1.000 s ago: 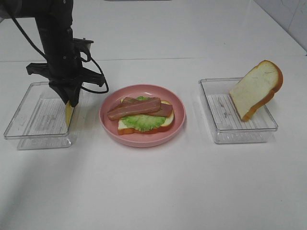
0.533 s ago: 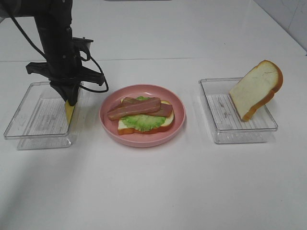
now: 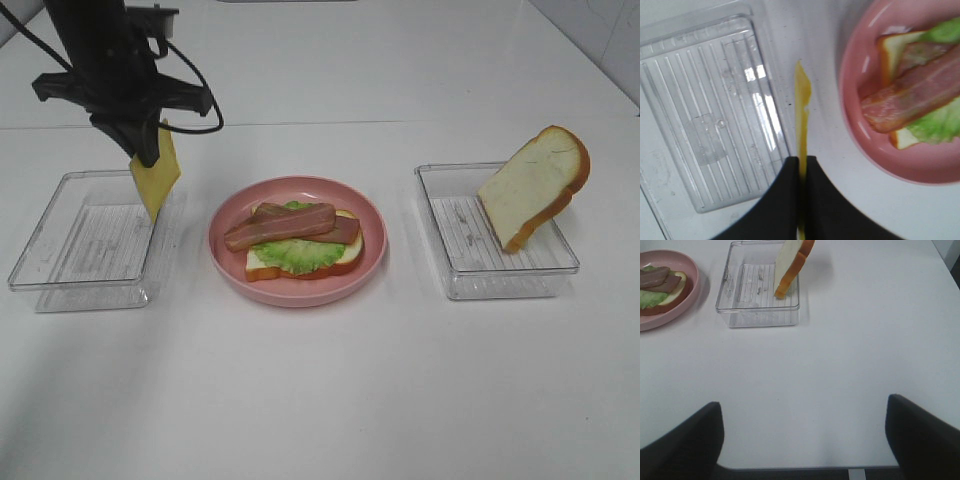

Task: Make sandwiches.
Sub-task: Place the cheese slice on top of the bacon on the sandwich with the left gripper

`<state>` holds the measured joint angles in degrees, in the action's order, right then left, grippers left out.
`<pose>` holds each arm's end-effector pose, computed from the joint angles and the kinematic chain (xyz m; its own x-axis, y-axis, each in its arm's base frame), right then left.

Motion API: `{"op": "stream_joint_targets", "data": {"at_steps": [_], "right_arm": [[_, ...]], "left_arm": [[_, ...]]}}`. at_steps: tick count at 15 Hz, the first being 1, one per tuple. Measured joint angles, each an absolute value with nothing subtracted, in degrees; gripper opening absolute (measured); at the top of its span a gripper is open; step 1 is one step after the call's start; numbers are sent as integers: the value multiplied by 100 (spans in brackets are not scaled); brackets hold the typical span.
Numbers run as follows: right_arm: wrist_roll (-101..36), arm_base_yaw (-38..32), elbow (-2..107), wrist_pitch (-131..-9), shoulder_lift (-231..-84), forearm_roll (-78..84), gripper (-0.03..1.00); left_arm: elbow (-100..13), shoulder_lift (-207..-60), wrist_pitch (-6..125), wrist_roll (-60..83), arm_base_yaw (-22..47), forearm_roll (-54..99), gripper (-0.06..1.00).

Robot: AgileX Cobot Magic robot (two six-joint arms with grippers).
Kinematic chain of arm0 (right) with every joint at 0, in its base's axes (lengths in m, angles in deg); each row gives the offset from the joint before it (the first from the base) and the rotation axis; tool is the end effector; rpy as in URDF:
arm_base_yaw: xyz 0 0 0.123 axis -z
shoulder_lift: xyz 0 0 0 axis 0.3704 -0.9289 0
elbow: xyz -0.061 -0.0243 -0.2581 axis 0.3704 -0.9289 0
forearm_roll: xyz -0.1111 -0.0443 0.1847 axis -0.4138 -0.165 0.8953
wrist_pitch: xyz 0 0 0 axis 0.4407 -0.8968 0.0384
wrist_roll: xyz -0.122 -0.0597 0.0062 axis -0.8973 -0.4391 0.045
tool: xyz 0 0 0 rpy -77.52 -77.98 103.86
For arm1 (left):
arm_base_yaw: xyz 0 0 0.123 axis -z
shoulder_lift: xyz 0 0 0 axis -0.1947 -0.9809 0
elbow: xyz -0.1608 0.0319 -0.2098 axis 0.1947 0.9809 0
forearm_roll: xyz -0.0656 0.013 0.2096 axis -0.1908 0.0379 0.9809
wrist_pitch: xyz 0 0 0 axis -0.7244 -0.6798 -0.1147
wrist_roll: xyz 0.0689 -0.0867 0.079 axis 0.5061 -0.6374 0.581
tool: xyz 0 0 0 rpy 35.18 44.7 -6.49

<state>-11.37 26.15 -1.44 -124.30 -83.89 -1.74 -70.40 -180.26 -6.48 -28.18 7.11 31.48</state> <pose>0.0262 0.0048 0.2229 -0.5299 0.0342 -0.8474 0.0311 0.9993 0.0208 0.3879 -0.1394 0.1909 -0.9653 0.1796 -0.1898 0.2011 0.9744 -0.1007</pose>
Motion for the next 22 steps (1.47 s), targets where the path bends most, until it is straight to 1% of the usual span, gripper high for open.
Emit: {"op": "stream_joint_targets", "data": {"at_steps": [2, 5, 7, 11, 18, 22], "right_arm": [[-1137, 2615, -144, -12430, -8389, -174, 85], [-1137, 2615, -144, -12430, -8389, -174, 85], [-1137, 2615, -144, -12430, -8389, -174, 85], [-1137, 2615, -144, -12430, -8389, -174, 85], [-1137, 2615, -144, -12430, -8389, -174, 85], [-1137, 2615, -144, -12430, -8389, -174, 85]], "left_arm": [[-7040, -17762, -654, -2526, 728, 2672, 0], [-7040, -17716, -608, -1747, 757, 1291, 0], [-7040, -17968, -459, -1191, 780, 380, 0], [-7040, -18748, -52, -538, 889, -479, 0], [-7040, -19097, 406, 75, 934, -1086, 0], [-7040, -19280, 446, -28, 946, -857, 0]]}}
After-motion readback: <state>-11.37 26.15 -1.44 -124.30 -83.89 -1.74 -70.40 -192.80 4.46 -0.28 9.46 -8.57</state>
